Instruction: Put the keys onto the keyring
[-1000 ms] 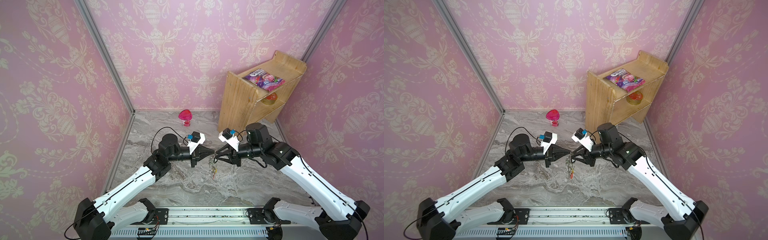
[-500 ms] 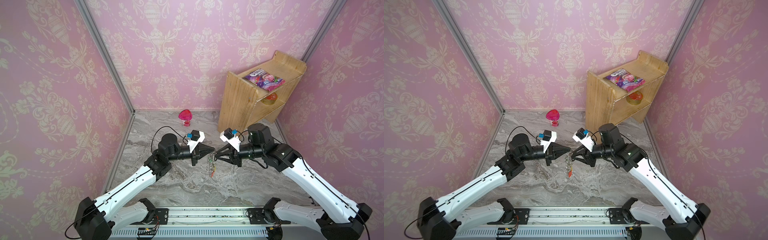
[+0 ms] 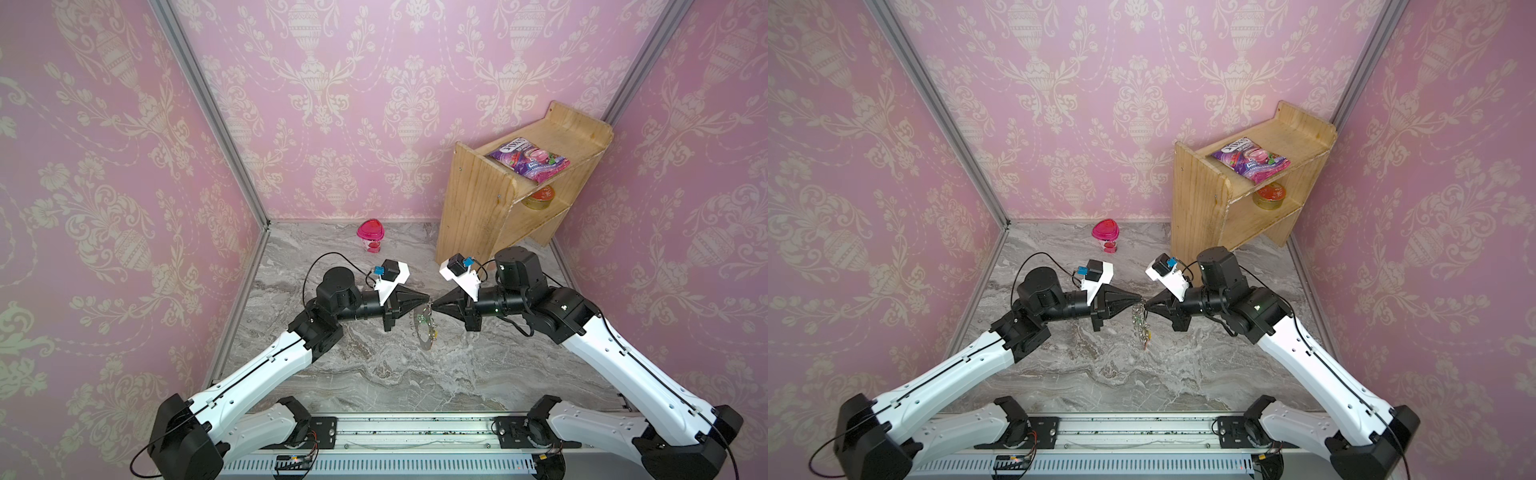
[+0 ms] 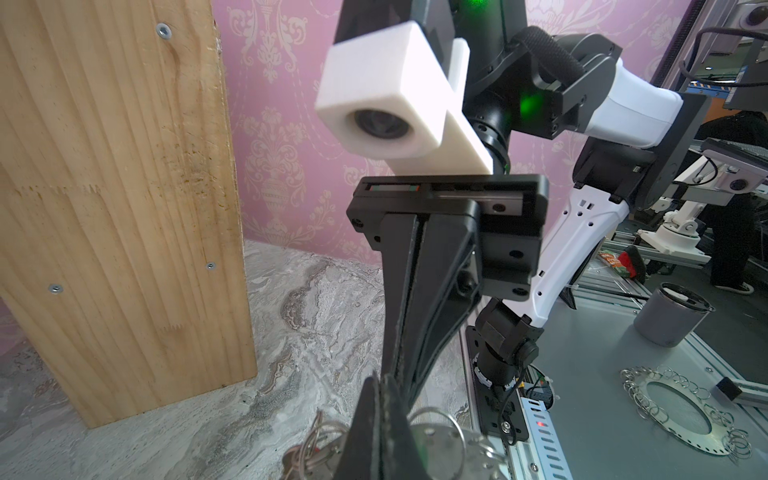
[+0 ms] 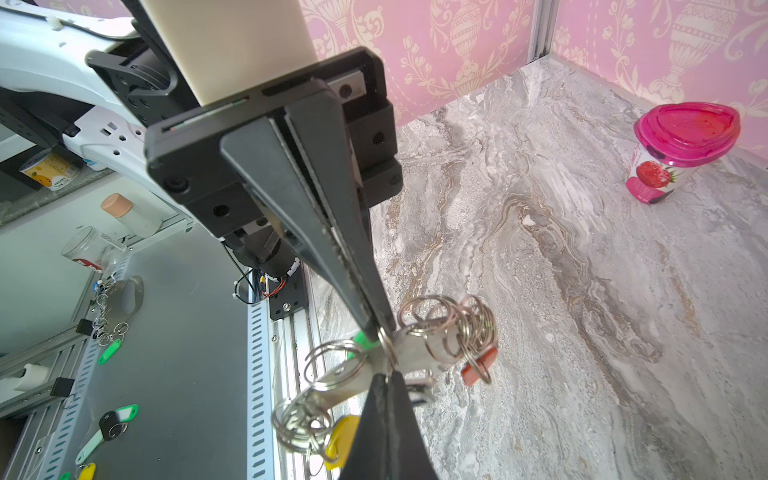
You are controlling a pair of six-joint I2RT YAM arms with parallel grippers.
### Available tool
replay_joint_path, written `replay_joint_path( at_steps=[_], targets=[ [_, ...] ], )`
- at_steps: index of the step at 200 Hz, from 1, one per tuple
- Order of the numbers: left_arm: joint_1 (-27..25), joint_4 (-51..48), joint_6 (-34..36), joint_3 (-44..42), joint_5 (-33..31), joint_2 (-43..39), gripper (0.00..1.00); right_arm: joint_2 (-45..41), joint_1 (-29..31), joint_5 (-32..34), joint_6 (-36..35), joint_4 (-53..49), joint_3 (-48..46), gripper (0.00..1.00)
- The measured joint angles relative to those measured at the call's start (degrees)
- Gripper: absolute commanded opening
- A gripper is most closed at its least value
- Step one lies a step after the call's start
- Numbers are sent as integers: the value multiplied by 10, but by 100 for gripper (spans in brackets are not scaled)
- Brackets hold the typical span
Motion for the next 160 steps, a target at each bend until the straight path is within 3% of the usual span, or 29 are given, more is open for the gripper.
replay_joint_path(
  at_steps=[69,160],
  targets=[
    [-4,28,-14,-21,-30,-1,0,-7,11,16,5,30,-29,0],
    [-5,190,-73,-95,-76,3,0,-11,37,43,61,139,-78,0]
  ],
)
